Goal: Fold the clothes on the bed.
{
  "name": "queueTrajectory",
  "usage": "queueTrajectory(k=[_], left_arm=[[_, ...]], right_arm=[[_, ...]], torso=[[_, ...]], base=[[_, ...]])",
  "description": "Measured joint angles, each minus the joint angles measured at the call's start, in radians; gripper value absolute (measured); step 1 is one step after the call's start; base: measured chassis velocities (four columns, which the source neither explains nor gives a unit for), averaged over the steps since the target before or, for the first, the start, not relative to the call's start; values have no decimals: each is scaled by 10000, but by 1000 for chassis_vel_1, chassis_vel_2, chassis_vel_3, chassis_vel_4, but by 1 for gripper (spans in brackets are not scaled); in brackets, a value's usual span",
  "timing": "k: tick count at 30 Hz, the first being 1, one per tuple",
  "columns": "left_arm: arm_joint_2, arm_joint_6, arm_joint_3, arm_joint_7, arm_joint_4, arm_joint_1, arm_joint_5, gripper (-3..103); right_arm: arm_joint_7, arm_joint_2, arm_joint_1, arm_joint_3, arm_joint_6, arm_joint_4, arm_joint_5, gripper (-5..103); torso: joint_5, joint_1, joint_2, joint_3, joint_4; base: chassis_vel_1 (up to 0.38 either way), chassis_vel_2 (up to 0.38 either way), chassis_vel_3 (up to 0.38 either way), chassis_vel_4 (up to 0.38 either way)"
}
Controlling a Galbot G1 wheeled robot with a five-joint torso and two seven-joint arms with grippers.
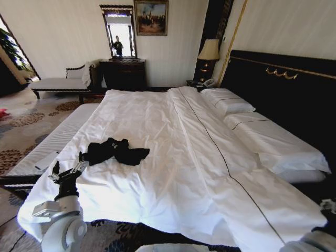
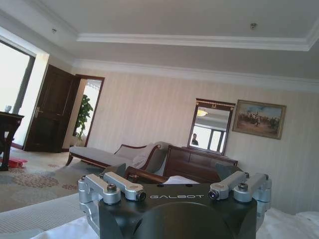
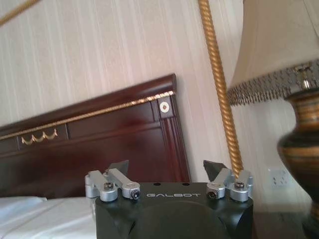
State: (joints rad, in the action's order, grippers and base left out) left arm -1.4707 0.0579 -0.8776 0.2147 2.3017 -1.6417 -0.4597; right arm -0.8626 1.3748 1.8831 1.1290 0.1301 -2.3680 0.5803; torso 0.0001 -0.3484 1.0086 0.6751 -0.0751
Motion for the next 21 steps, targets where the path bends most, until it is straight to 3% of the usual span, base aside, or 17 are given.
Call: queueTrajectory(k=[2,4,10,13,15,17,18,19,21], left_arm=[[-14,-8,-51,3,69,-52,-1,100],[-27,-14,-66,5,110,-81,-1,100],[-48,-65,-44,9,236,-125,12,100],[13,-203,-24,6,434,-223,-96,100],[39,-248,-25,5,469,-242,-149,100],[211,-519,-26,-78,545,-276,-481,100],[211,-519,-26,-78,545,-276,-481,100],[316,-680,-23,-154,539,-254,-729,100],[415,-950,-11,-203,499,-200,-1011,100]], right_arm=[[-40,-30,5,56,-168,-298,87,95],[-5,-58,-63,19,-253,-408,208,98],[653,-389,-762,-151,-246,147,306,100],[1873,-807,-1594,-430,-176,637,366,100],[2136,-871,-1709,-506,-135,694,429,100],[3491,-1143,-2121,-984,77,929,910,100],[3491,-1143,-2121,-984,77,929,910,100],[4183,-1258,-2294,-1293,235,1041,1204,100],[4861,-1362,-2455,-1660,419,1168,1432,100]], torso=[[0,0,0,0,-1],[-3,1,1,-1,-4],[1,1,1,0,-2],[2,0,0,0,-1],[2,0,1,0,-1],[0,0,0,0,0],[0,0,0,0,0],[0,0,1,0,1],[-2,0,1,0,-3]], base=[[0,0,0,0],[0,0,0,0],[0,0,0,0],[0,0,0,0],[0,0,0,0],[0,0,0,0],[0,0,0,0],[0,0,0,0],[0,0,0,0]])
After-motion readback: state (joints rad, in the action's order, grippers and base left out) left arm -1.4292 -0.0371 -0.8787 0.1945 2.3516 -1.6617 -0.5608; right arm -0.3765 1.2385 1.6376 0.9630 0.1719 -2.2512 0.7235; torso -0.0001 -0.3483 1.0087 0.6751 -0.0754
